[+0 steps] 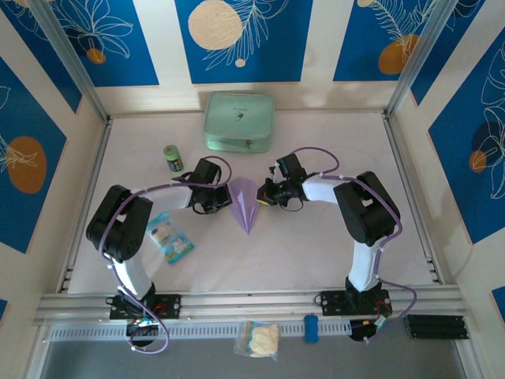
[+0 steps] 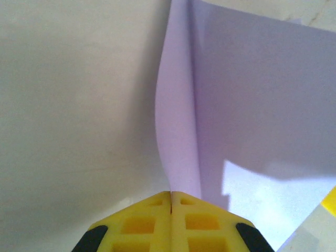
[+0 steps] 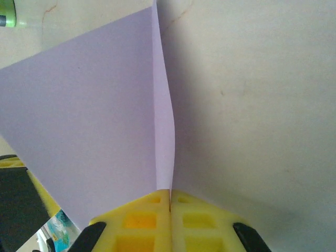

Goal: Fold a paper plane with a square sheet of paper (pick it up from the middle)
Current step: Move the paper plane to the top-center of the table.

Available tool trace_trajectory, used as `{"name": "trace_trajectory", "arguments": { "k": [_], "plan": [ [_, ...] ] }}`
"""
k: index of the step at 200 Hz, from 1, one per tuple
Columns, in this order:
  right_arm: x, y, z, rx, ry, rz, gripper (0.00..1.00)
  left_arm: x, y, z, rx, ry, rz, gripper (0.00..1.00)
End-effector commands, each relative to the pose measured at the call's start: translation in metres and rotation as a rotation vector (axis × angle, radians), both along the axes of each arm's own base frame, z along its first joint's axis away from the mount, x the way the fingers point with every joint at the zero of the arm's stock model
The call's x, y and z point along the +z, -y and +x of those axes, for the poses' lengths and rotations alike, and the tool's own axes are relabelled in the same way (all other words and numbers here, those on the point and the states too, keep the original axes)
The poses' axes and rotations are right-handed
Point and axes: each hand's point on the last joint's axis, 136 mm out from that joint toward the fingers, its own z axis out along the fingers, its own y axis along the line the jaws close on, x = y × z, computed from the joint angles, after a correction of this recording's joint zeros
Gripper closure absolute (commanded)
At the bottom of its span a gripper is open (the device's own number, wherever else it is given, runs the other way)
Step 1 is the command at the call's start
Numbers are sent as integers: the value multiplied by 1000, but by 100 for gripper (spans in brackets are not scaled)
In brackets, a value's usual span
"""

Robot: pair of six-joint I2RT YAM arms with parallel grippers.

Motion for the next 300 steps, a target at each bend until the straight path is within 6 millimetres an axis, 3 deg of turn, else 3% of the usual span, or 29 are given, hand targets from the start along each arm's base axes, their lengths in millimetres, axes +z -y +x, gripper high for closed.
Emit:
{"name": "trace_trajectory", "arguments": {
  "k": [1, 70, 134, 196, 249, 300],
  "plan": [
    [1, 5, -5, -9, -8, -6, 95, 7, -5, 4, 56, 33, -5, 100],
    [-12, 5, -11, -16, -55, -13, 95, -5, -6, -2, 78, -7, -20, 96],
    [-3, -3, -11, 21, -40, -6, 95, 42, 2, -5, 3, 63, -78, 73],
    [5, -6, -10, 29, -23, -26, 94, 70, 25, -30, -55, 90, -211, 69],
    [4, -8, -10, 32, -22, -38, 95, 49, 56, -35, -136, 42, -199, 66],
    [2, -8, -10, 34, -23, -40, 95, 33, 55, -29, -162, 41, -119, 61]
  ]
}}
